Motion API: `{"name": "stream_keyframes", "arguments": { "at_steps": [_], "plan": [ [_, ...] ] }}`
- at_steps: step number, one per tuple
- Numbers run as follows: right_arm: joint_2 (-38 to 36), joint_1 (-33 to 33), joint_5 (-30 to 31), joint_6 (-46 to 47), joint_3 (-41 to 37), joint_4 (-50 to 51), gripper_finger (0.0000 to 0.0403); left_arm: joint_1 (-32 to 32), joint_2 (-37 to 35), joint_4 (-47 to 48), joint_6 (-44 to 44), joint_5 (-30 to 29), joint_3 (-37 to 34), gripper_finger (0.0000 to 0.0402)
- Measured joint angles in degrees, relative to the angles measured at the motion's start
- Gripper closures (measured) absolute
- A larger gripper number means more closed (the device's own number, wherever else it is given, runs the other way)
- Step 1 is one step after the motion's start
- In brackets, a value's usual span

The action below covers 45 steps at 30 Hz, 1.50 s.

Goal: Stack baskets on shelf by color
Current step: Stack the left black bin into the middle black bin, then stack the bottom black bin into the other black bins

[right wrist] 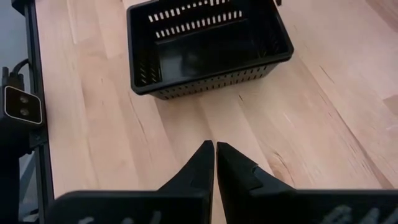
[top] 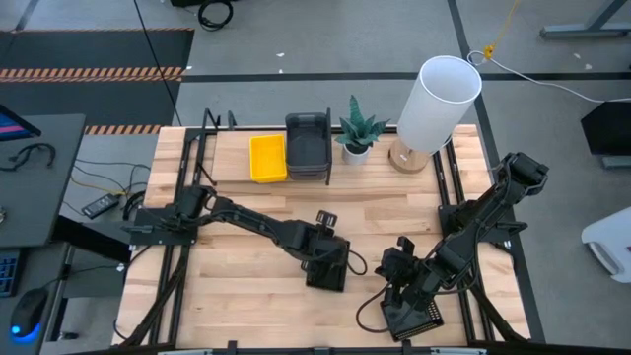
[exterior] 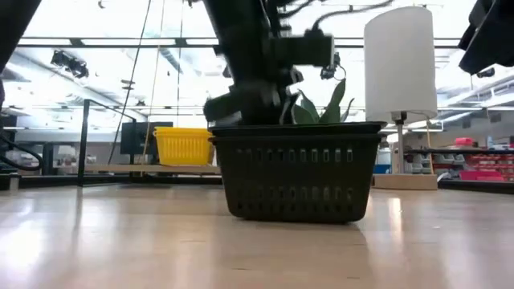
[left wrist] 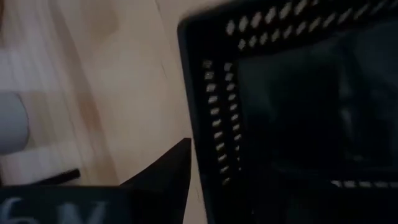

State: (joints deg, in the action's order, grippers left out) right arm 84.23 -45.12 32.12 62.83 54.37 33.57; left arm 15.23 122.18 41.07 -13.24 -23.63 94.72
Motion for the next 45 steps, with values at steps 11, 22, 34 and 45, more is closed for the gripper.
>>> {"name": "stream_keyframes", "arguments": {
  "at_steps": [11, 22, 34, 45],
  "plan": [
    [0.08, -1.47, 0.42, 0.31, -0.02, -3.03, 0.0383, 2.78, -10.86, -9.92, 0.20, -0.14, -13.32, 0.0260],
    [8.96, 2.71, -9.28, -3.07, 5.04, -7.03, 0.0398, 8.54, -30.15, -25.18, 13.69, -0.18, -35.02, 0.0260],
    [23.54, 5.16, -24.72, -14.02, 31.05, 32.50, 0.0378, 16.26, -43.48, -40.44, 23.01, -1.90, -54.35, 0.0269],
    [26.47, 4.29, -33.92, -39.44, 35.76, 30.28, 0.0277, 20.97, -50.06, -40.14, 27.68, -9.30, -59.65, 0.0274]
  ]
}}
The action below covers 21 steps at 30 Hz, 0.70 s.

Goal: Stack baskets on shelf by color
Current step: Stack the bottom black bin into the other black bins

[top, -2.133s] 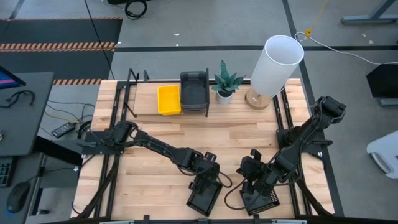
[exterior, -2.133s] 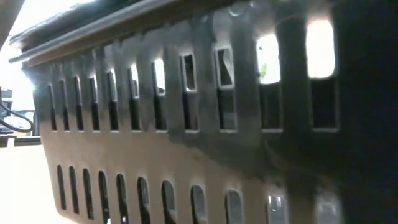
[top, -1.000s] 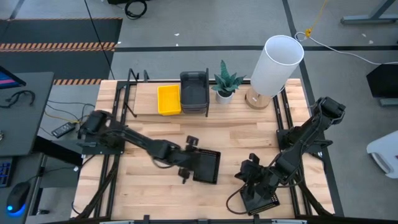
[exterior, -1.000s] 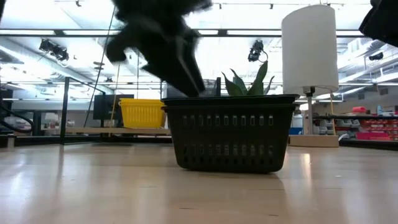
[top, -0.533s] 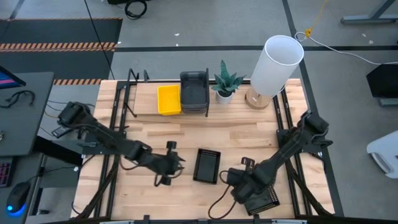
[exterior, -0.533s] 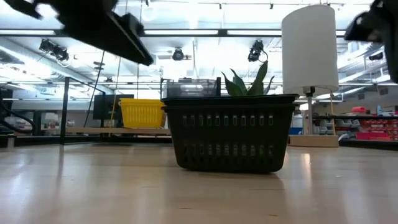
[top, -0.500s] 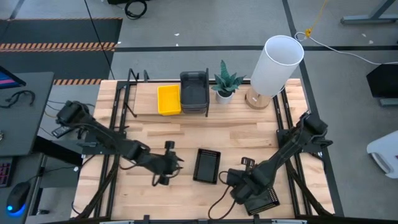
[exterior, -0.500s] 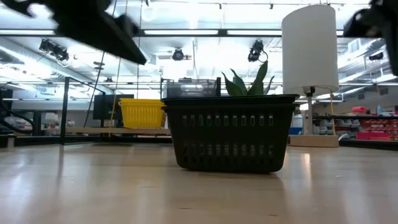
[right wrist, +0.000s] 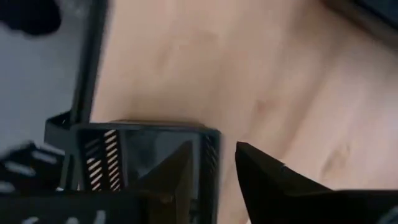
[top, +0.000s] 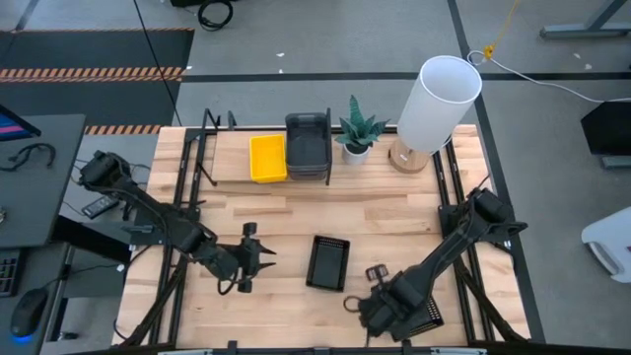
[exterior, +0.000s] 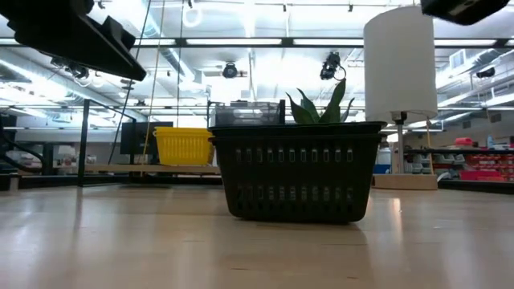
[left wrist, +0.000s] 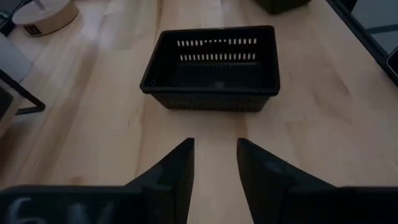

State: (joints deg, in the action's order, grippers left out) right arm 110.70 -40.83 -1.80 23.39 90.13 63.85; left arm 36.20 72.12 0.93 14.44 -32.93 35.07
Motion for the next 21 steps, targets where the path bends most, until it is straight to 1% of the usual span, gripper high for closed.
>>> {"name": "stream_keyframes", "arguments": {
  "at_steps": [3, 5, 10, 14, 16, 21],
  "plan": [
    [3.06, -1.11, 0.03, -7.87, 3.56, 0.12, 0.0270, 0.33, 0.02, -0.19, -0.01, -0.34, 0.01, 0.0274],
    [6.08, -1.66, 0.04, -11.63, 7.14, 2.26, 0.0269, 0.38, 0.02, 0.02, -0.01, -0.36, 0.02, 0.0274],
    [14.82, -2.82, 1.30, -21.21, 18.35, 15.31, 0.0269, 0.30, 0.04, 0.66, -0.09, -1.83, 0.04, 0.0276],
    [20.16, -3.68, 2.35, -26.25, 25.02, 25.47, 0.0269, -0.15, 0.04, 0.75, -0.07, -2.23, 0.04, 0.0276],
    [21.37, -3.90, 2.33, -28.07, 26.67, 26.16, 0.0269, -0.14, 0.04, 0.79, -0.09, -2.24, 0.04, 0.0276],
    [21.46, -4.57, 3.38, -31.74, 26.78, 24.83, 0.0277, -0.12, 0.09, 0.85, -0.09, -2.23, 0.07, 0.0276]
  ]
}}
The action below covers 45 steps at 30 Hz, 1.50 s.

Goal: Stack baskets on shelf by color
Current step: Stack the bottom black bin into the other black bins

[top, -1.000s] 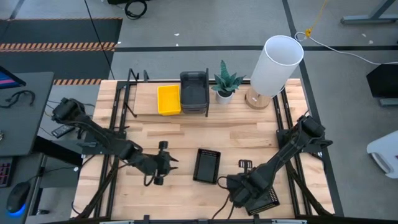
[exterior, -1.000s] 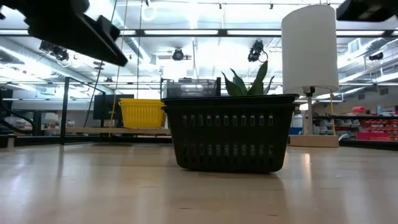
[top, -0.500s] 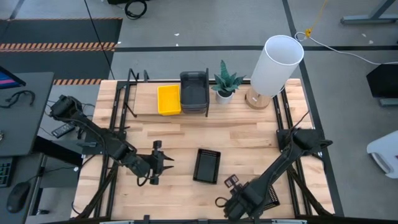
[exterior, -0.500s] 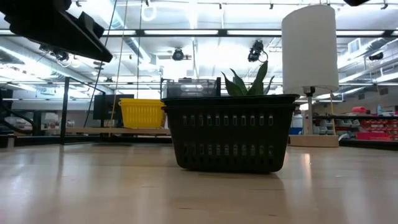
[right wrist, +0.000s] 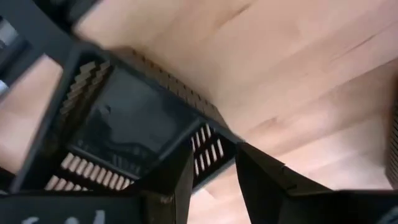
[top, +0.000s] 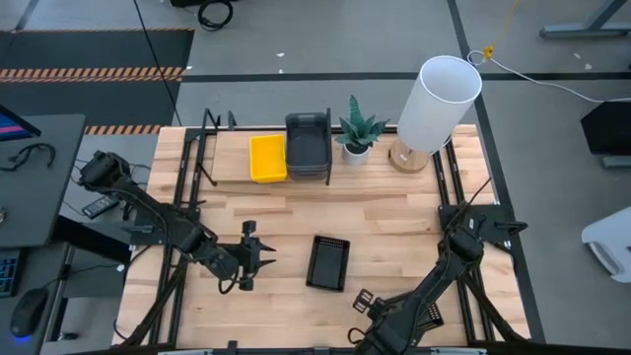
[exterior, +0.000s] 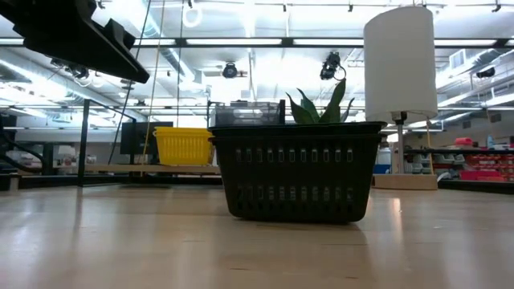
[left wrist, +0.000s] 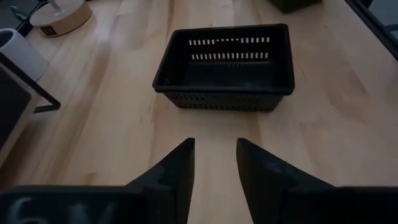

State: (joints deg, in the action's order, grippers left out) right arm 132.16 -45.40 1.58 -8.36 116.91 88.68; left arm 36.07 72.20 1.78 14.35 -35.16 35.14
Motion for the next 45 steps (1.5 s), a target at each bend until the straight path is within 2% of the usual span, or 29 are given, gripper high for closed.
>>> {"name": "stream_keyframes", "arguments": {
  "at_steps": [8, 11, 15, 20, 24, 31, 35, 41, 45],
  "plan": [
    [0.04, -0.95, 1.41, -4.54, -0.64, -0.92, 0.0289, 0.00, 0.00, 0.88, 0.00, 0.00, 0.00, 0.0276],
    [0.03, -0.58, 1.56, 1.75, -0.87, 1.40, 0.0294, 0.00, 0.00, 0.85, 0.00, 0.00, 0.00, 0.0276],
    [-0.31, 0.91, -2.23, 9.98, -2.92, 1.11, 0.0297, 0.00, 0.00, 0.83, -0.02, 0.00, 0.00, 0.0276],
    [-1.28, 1.10, -4.73, 11.92, -6.49, 0.95, 0.0298, 0.00, 0.00, 1.02, -0.02, 0.00, 0.02, 0.0276],
    [-5.11, 1.10, -4.97, 14.89, -10.67, -1.16, 0.0298, 0.00, 0.00, 1.07, 0.02, 0.00, 0.02, 0.0276],
    [-13.12, 1.12, -4.56, 22.72, -22.15, -11.48, 0.0298, 0.00, 0.00, 1.07, 0.02, 0.02, 0.02, 0.0276],
    [-15.05, 1.33, -6.20, 25.30, -27.15, -17.12, 0.0298, 0.00, 0.00, 1.05, 0.02, 0.02, 0.02, 0.0276],
    [-15.15, 2.32, -6.98, 27.43, -30.20, -17.28, 0.0307, 0.00, 0.00, 1.07, 0.02, 0.02, 0.02, 0.0276],
    [-16.00, 3.06, -8.68, 28.01, -29.55, -15.26, 0.0318, 0.00, 0.00, 1.15, 0.04, 0.02, 0.04, 0.0276]
  ]
}}
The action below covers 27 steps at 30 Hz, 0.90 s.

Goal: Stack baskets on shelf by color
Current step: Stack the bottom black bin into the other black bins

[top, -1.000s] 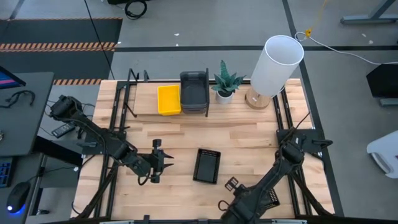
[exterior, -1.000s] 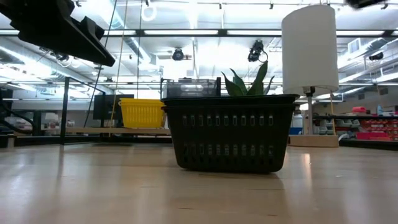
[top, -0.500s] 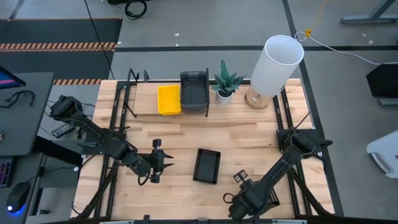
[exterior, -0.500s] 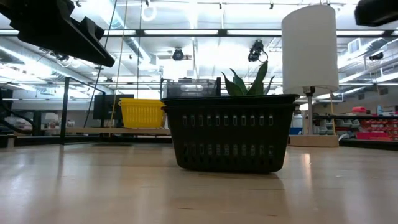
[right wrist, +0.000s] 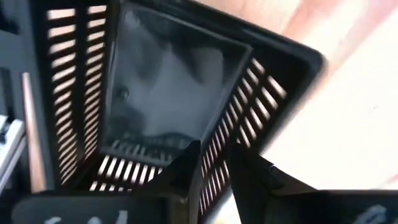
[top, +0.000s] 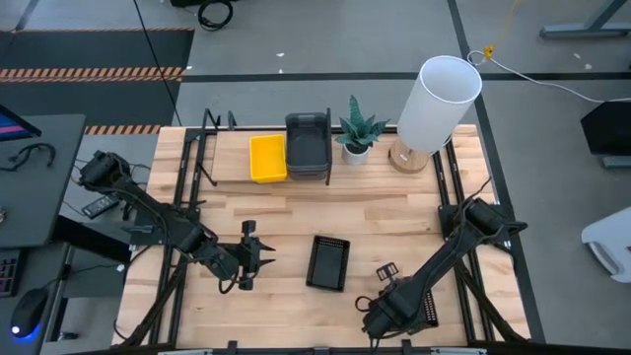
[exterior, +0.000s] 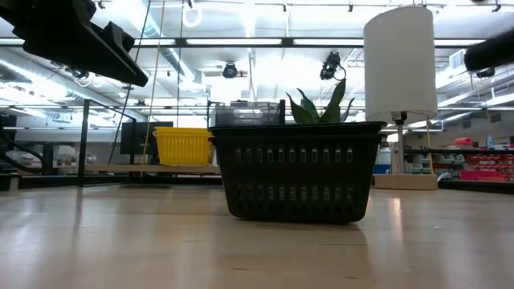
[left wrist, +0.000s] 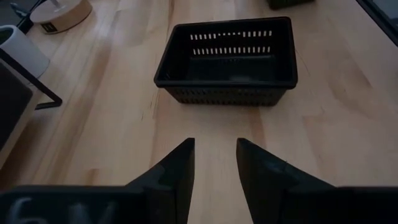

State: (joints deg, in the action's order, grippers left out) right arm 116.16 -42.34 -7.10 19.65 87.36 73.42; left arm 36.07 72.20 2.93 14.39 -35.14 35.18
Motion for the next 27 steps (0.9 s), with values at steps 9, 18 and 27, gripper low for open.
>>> {"name": "stream_keyframes", "arguments": {
  "at_steps": [9, 18, 27],
  "plan": [
    [-4.78, 1.30, 2.98, 8.67, 0.85, 5.52, 0.0323, 0.00, 0.00, 0.23, 0.01, 0.00, 0.00, 0.0276],
    [-8.74, 3.49, -3.07, 16.73, -11.57, -8.51, 0.0323, -0.02, 0.00, 0.25, 0.02, 0.00, 0.00, 0.0276],
    [-10.47, 4.78, -4.55, 17.68, -16.97, -17.53, 0.0323, 0.00, 0.00, 0.27, 0.04, 0.02, 0.00, 0.0276]
  ]
}}
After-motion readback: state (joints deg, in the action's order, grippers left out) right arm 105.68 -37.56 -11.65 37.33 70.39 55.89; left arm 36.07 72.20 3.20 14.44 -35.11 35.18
